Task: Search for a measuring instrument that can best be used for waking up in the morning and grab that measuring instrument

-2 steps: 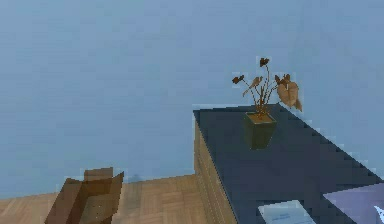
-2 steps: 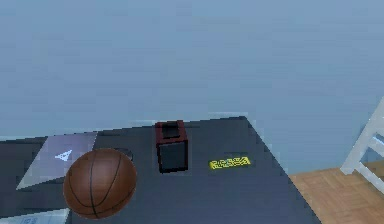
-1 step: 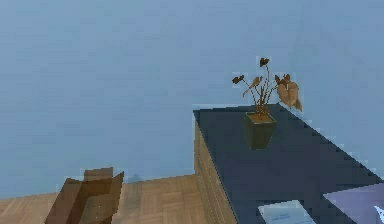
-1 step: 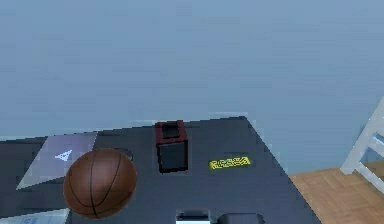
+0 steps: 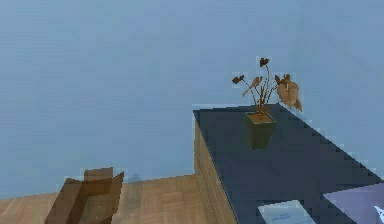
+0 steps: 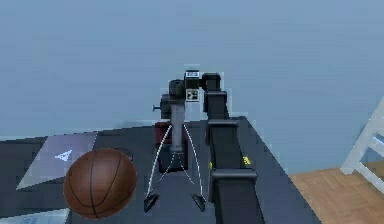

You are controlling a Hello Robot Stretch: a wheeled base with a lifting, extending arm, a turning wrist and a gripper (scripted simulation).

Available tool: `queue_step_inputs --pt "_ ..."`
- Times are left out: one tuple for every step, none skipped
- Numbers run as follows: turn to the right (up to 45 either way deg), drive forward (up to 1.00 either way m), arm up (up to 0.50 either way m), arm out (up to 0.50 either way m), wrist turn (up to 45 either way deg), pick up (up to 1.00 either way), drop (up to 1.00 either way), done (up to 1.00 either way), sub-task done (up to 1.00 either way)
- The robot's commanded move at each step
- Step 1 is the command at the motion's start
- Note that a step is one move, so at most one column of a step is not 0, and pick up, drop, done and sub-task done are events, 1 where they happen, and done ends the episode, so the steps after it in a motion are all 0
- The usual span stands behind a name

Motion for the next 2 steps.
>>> queue_step_inputs --pt "0.0 0.0 0.0 0.0 45.0 0.0 0.0 0.0 0.0" --pt "0.0 0.0 0.0 0.0 45.0 0.0 0.0 0.0 0.0"
